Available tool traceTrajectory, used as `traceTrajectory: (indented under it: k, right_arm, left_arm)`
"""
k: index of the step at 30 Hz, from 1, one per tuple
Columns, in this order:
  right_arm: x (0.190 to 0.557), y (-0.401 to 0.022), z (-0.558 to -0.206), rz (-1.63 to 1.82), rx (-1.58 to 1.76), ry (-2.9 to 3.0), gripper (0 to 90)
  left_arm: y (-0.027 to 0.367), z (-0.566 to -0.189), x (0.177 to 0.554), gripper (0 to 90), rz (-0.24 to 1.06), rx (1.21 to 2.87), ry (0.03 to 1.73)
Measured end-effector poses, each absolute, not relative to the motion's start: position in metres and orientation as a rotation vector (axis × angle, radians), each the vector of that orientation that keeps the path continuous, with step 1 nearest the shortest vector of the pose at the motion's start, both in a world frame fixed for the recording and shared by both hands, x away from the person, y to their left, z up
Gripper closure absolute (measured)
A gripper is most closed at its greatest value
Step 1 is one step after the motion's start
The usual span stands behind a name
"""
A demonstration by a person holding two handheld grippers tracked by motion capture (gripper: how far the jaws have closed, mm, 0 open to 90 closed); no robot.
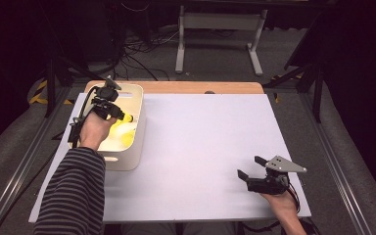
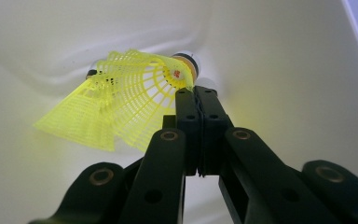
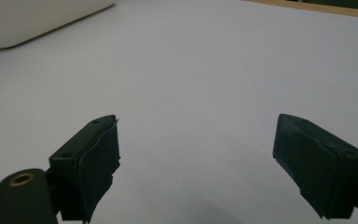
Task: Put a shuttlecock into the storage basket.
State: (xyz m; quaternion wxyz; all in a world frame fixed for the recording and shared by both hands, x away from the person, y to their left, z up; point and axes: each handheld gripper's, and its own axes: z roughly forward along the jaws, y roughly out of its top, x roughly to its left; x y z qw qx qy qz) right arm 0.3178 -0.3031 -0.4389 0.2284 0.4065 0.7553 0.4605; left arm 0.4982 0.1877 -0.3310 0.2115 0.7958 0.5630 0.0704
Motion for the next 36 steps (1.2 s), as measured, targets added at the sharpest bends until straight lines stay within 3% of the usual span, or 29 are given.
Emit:
traceTrajectory:
  k: [8, 14, 24, 36]
  right_arm:
    - [0.318, -0.303, -0.439, 1.270, 1.120, 2.078, 14.9]
    - [0.318, -0.303, -0.439, 1.270, 1.116, 2.081, 14.9]
    - [0.318, -0.302, -0.439, 1.267, 1.115, 2.086, 14.9]
    - [0.318, -0.302, -0.439, 1.265, 1.119, 2.087, 14.9]
  left_arm:
    - [0.186, -0.335, 0.500, 87.9, 0.181, 2.227, 1.567]
    - [0.185, -0.335, 0.500, 71.8, 0.173, 2.227, 1.572]
    - [0.186, -0.329, 0.494, 53.3, 0.192, 2.211, 1.582]
    - [0.183, -0.320, 0.487, 44.0, 0.220, 2.209, 1.567]
